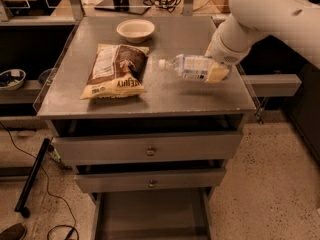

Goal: Pick blue plastic bottle from bottom drawer and place on counter

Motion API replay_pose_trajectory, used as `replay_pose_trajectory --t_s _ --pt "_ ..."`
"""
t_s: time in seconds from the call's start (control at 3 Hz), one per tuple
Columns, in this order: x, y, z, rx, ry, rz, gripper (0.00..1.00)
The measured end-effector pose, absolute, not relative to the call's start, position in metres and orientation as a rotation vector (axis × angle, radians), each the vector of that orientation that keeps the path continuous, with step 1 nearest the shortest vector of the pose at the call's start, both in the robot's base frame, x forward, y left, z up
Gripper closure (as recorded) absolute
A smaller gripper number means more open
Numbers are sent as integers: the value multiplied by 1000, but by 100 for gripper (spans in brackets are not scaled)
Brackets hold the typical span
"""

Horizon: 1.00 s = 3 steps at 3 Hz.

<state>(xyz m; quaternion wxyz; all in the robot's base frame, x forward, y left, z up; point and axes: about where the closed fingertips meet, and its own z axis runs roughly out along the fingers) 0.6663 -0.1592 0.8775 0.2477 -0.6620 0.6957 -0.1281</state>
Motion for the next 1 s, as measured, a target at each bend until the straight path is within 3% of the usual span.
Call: replay_pose_trajectory --t_s 1.0 --pt "665 -144 845 -1993 1897 -86 100"
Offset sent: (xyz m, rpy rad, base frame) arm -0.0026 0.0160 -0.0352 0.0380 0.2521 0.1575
